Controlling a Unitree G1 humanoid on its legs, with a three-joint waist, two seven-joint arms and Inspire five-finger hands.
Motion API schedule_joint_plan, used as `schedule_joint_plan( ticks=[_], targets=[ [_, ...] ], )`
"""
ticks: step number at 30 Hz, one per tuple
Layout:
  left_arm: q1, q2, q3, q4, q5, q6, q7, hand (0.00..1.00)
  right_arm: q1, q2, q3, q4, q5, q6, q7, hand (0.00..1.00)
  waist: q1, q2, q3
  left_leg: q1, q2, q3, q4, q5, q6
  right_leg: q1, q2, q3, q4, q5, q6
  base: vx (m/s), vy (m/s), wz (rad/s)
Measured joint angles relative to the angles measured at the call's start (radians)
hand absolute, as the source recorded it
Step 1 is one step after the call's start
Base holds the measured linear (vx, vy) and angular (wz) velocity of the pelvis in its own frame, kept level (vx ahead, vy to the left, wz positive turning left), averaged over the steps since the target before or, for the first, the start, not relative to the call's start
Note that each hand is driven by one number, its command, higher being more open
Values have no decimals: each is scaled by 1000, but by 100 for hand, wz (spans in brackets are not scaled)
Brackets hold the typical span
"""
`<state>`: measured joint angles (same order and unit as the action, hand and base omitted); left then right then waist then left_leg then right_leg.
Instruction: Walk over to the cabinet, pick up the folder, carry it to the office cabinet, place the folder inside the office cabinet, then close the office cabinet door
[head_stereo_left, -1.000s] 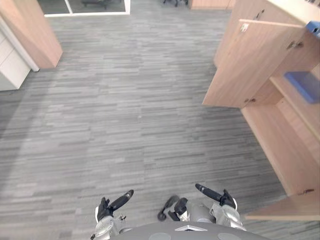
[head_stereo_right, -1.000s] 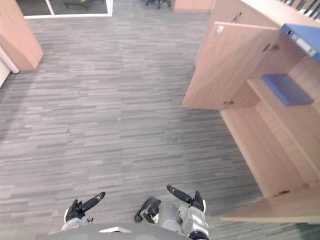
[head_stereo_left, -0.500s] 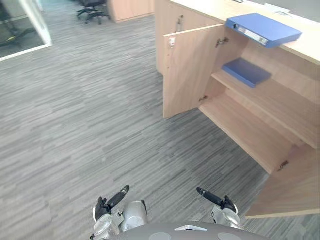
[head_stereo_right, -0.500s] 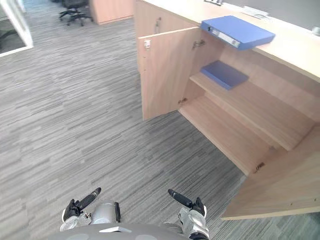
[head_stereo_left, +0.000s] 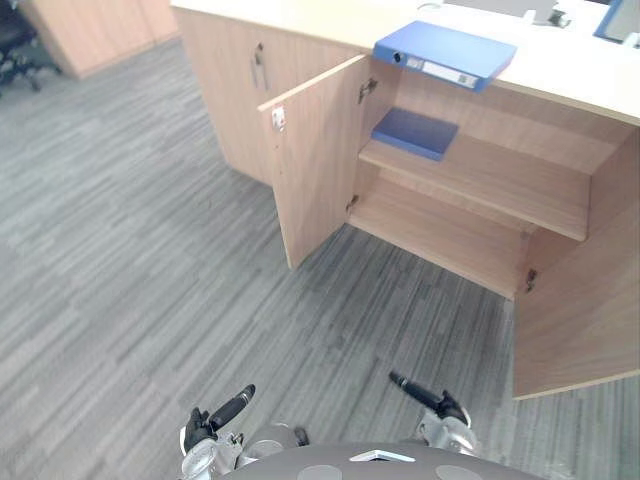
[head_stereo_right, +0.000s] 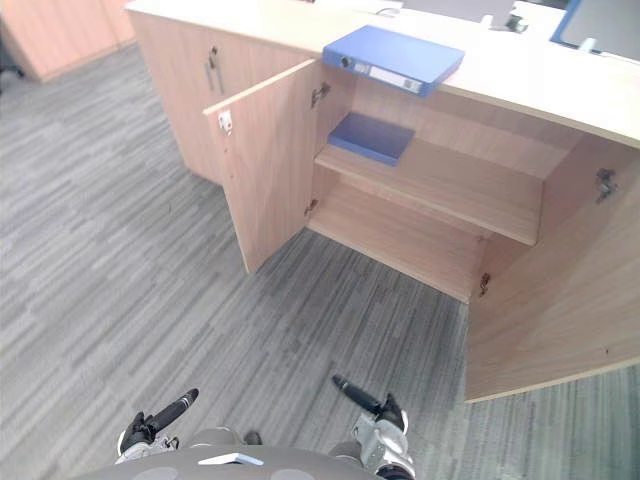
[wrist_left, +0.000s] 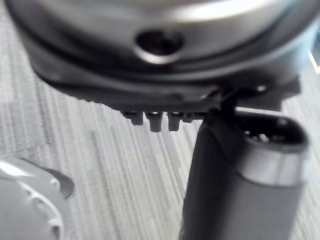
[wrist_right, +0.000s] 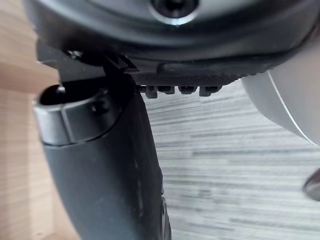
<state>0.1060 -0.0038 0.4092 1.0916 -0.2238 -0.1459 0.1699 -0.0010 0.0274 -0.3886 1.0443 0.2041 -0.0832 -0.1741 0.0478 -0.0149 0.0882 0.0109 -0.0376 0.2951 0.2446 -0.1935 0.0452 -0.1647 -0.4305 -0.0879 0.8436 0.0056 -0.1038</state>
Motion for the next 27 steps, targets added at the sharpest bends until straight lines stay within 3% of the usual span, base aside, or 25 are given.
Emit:
schedule_joint_plan(
  ticks=[2, 4, 5, 6, 7, 8, 10, 11, 12, 13, 14, 15, 16, 19, 22, 23, 24, 25, 26, 27],
  targets=[
    [25, 6, 3, 1, 2, 0, 0, 100, 2, 0, 0, -11, 0, -9, 0, 100, -12, 3, 0, 78, -18, 19, -49, -6, 10, -45, -11, -65, 121, 0, 1, 164, 215, -29],
    [39, 4, 24, -1, 10, 7, -6, 100, 5, 8, 0, -20, -1, -17, 0, 100, -14, -4, -3, 121, -26, 32, -84, -6, 10, -74, -7, -162, 149, -4, 7, 167, 87, -21],
    [39, 2, 32, -2, 12, 18, -9, 100, 5, 8, 0, -23, -2, -18, -1, 100, -20, -1, -3, 136, -22, 35, -101, -6, 9, -75, -7, -196, 150, -26, 29, 203, 14, -28],
    [41, 2, 36, -2, 25, 19, -7, 100, 4, 8, 0, -23, -4, -18, -1, 100, -18, -2, -2, 147, -16, 48, -111, -6, 8, -80, -3, -229, 142, -98, 83, 211, -9, -36],
    [41, 3, 38, -2, 31, 21, -4, 100, -1, 8, -5, -21, -5, -18, -1, 100, -16, -2, 5, 157, -13, 57, -117, -6, 8, -77, -1, -257, 128, -137, 92, 189, -59, -58],
    [43, 1, 37, 0, 34, 23, 0, 100, -17, 6, -16, -18, -6, -15, -4, 100, -16, 7, 17, 176, 7, 68, -126, -6, 8, -66, 18, -326, 72, -202, 107, 141, -115, -53],
    [37, 1, 30, -3, 35, 24, -1, 100, -18, 11, -13, -19, -22, -12, -4, 100, -16, 9, 30, 197, 34, 68, -127, -6, 8, -50, 52, -415, -61, -226, 109, 138, -192, -39],
    [21, 3, 30, -2, 35, 24, 0, 100, -18, 14, -8, -21, -36, -12, -3, 100, -16, 4, 47, 220, 42, 66, -129, -13, -4, -45, 53, -444, -133, -223, 114, 175, -288, -10],
    [10, 3, 29, -5, 39, 21, 0, 100, -19, 14, 4, -23, -37, -12, -4, 100, -17, -7, 49, 233, 48, 61, -131, -33, -51, -44, 52, -456, -231, -205, 137, 193, -308, -6],
    [8, 8, 29, -12, 39, 18, -1, 100, -18, 16, 9, -19, -39, -9, -4, 100, -11, -20, 51, 245, 45, 62, -134, -38, -66, -40, 49, -453, -293, -179, 142, 179, -278, -10],
    [3, -3, 20, -6, 47, 19, -2, 100, -12, 9, 9, -14, -39, -6, -2, 100, 1, -15, 50, 266, 69, 50, -144, -57, -87, -21, 79, -463, -287, -183, 115, 153, -225, -13],
    [3, -10, 17, -7, 52, 19, -4, 100, -11, 5, 8, -9, -38, -2, -3, 100, 1, -1, 43, 266, 83, 47, -150, -58, -93, -16, 93, -478, -291, -194, 113, 204, -243, -2],
    [1, -19, 7, -12, 71, 20, -9, 100, -13, 2, 8, -9, -38, -1, -8, 100, -2, 9, 42, 270, 95, 39, -163, -52, -115, -12, 107, -491, -280, -218, 108, 216, -218, 12],
    [-20, -37, -9, -23, 97, 22, -9, 100, -15, -2, 8, -8, -39, 8, -4, 100, -3, 8, 41, 300, 120, 16, -204, -51, -127, -6, 122, -510, -231, -291, 104, 179, -183, 12],
    [-20, -41, -10, -24, 118, 22, -20, 100, -14, -2, 9, 3, -39, 12, -1, 100, -11, 7, 23, 320, 163, 9, -190, -96, -138, 15, 150, -518, -193, -365, 111, 196, -174, 6],
    [0, -40, 0, -24, 112, 23, -20, 100, -9, 0, 8, 5, -37, 16, -1, 100, -13, 23, 5, 305, 190, 0, -120, -113, -117, 35, 183, -526, -219, -378, 110, 257, -119, 3],
    [-2, -37, 10, -25, 108, 23, -20, 100, -9, -4, 9, 9, -37, 18, -2, 100, -16, 20, 5, 278, 207, -12, -49, -117, -118, 48, 199, -528, -239, -379, 108, 292, -109, -5],
    [-10, -36, 19, -33, 109, 23, -20, 100, -8, -2, 12, 17, -36, 21, -2, 100, -18, 13, 1, 209, 237, -42, 107, -119, -119, 71, 225, -530, -280, -377, 105, 314, -120, -21],
    [-11, -34, 30, -46, 108, 23, -19, 100, -6, -4, 24, 17, -36, 23, -1, 100, -17, 20, 4, 102, 285, -90, 355, -90, -102, 119, 272, -525, -343, -356, 96, 397, -117, -49],
    [-13, -33, 31, -49, 100, 24, -19, 100, -8, -14, 43, 23, -31, 22, -2, 100, -10, 33, 12, 17, 331, -122, 582, -36, -104, 166, 315, -503, -396, -343, 88, 349, -53, -66]
  ],
)
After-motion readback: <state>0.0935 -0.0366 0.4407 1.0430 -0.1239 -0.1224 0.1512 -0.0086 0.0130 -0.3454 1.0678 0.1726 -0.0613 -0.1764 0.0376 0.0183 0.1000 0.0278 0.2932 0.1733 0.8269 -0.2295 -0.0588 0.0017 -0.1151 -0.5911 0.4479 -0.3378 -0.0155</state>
